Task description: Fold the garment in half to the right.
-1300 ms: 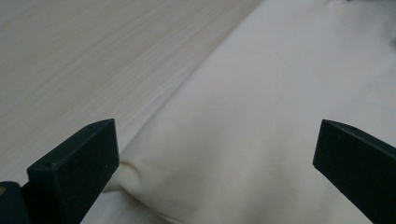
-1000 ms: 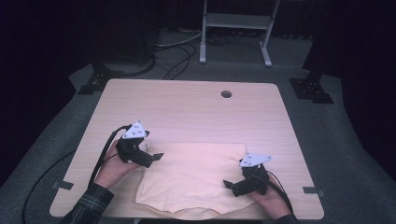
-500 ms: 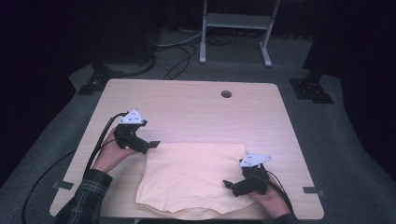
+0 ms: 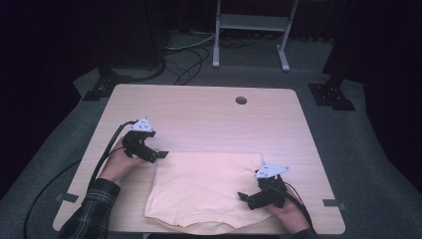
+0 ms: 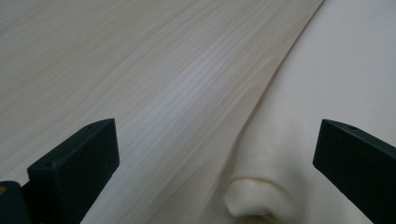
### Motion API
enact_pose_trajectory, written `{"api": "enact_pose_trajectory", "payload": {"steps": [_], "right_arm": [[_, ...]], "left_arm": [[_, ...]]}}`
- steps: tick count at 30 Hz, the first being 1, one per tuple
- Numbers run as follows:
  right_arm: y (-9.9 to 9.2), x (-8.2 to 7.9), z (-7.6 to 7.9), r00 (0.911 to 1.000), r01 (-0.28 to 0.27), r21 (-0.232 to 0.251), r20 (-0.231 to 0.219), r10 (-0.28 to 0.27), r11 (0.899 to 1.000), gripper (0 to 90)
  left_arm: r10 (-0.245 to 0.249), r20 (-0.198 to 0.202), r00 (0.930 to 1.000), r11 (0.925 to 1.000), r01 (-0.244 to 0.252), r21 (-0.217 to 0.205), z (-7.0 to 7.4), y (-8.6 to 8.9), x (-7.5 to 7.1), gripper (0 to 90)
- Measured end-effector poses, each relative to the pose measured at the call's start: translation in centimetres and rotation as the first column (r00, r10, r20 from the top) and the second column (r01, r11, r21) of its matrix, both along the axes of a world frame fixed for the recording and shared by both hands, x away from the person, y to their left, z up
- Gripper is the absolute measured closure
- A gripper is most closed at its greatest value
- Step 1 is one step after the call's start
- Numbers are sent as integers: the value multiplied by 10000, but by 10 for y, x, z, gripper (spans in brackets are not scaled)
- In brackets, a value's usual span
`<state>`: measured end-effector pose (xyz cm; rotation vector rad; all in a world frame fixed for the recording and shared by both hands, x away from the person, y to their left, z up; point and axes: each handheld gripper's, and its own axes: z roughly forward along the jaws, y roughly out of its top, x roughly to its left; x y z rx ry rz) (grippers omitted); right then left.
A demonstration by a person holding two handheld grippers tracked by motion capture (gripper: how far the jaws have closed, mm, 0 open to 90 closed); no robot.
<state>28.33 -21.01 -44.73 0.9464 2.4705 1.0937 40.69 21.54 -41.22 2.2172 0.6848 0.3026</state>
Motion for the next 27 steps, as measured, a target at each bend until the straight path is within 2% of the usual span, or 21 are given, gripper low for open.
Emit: {"api": "enact_pose_trajectory", "payload": {"steps": [2, 5, 8, 13, 20, 27], "right_arm": [[0, 0, 0, 10000, -2, 3, 1, 2, 10000, 4], [0, 0, 0, 10000, 4, 10, 4, -4, 10000, 4], [0, 0, 0, 10000, 5, 2, 7, -5, 10000, 4], [-1, 1, 0, 9999, -94, -2, 72, 94, 10000, 4], [-2, 2, 0, 9997, -215, -45, 113, 216, 9998, 4], [-1, 2, 0, 9997, -188, -61, 134, 189, 9998, 0]], "left_arm": [[53, -106, 9999, 10000, -53, -25, -3, 2, 2, 0], [208, -241, 9995, 9995, -203, 229, -10, 3, 7, 0], [205, -489, 9986, 9993, -189, 326, -16, 4, 10, 0], [-2, -612, 9981, 9984, 37, 568, -26, 4, 15, 0], [-462, -303, 9985, 9985, 470, 272, -30, 7, 17, 0], [-453, -299, 9985, 9986, 462, 276, -30, 6, 18, 0]]}}
